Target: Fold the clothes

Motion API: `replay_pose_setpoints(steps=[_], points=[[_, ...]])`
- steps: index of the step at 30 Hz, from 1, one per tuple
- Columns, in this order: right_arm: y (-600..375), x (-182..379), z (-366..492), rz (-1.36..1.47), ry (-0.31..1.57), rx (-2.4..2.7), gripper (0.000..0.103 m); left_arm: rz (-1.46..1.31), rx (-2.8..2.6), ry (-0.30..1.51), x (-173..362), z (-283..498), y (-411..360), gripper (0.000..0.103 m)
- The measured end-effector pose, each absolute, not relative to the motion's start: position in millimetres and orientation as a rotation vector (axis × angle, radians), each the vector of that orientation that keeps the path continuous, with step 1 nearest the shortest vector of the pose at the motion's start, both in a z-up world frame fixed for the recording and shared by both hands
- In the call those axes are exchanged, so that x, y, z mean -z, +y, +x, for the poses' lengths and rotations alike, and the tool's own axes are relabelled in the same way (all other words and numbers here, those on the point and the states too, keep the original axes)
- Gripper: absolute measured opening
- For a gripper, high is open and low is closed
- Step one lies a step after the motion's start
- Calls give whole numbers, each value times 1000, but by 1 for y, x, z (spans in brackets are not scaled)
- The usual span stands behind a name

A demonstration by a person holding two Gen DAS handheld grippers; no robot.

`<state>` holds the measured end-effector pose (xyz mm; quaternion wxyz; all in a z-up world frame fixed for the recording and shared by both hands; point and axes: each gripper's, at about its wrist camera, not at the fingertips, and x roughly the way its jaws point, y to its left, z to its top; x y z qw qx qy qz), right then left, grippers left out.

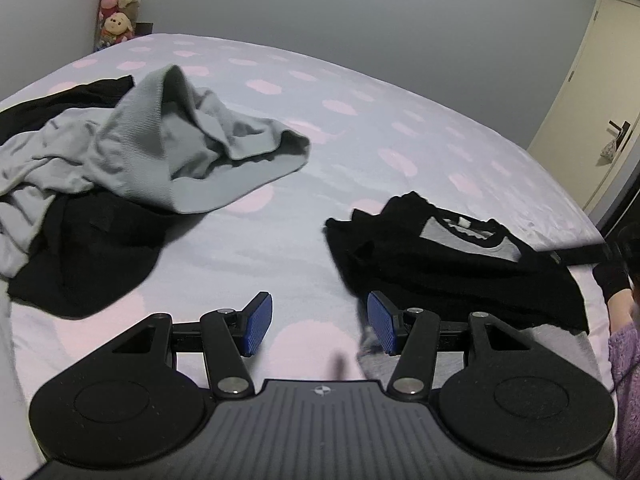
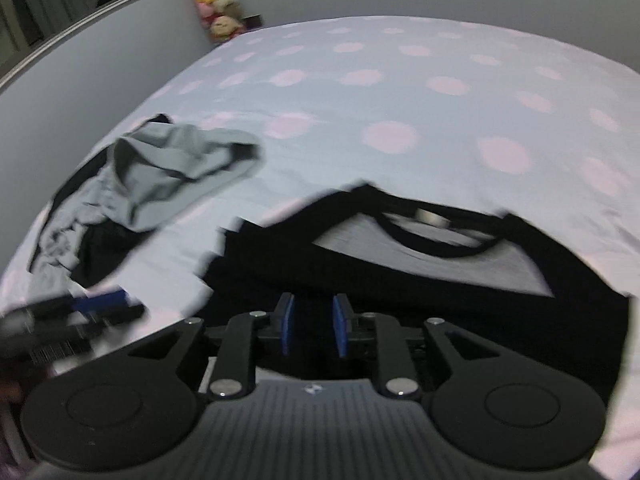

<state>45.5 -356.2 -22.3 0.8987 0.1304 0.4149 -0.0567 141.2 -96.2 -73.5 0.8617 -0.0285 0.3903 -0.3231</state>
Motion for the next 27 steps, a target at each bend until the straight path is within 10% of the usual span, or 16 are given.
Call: replay_pose_setpoints(steps=[15,21,27], points=[[-440,70,-76,7,840,318,35,4,689,940,87,181,-174,49],[-438,91,-77,-72,832,308,45,4,688,972,93,188,-185,23],[-445,94,-83,-57,782,382,7,-2,704,945,74,186,-188,4]])
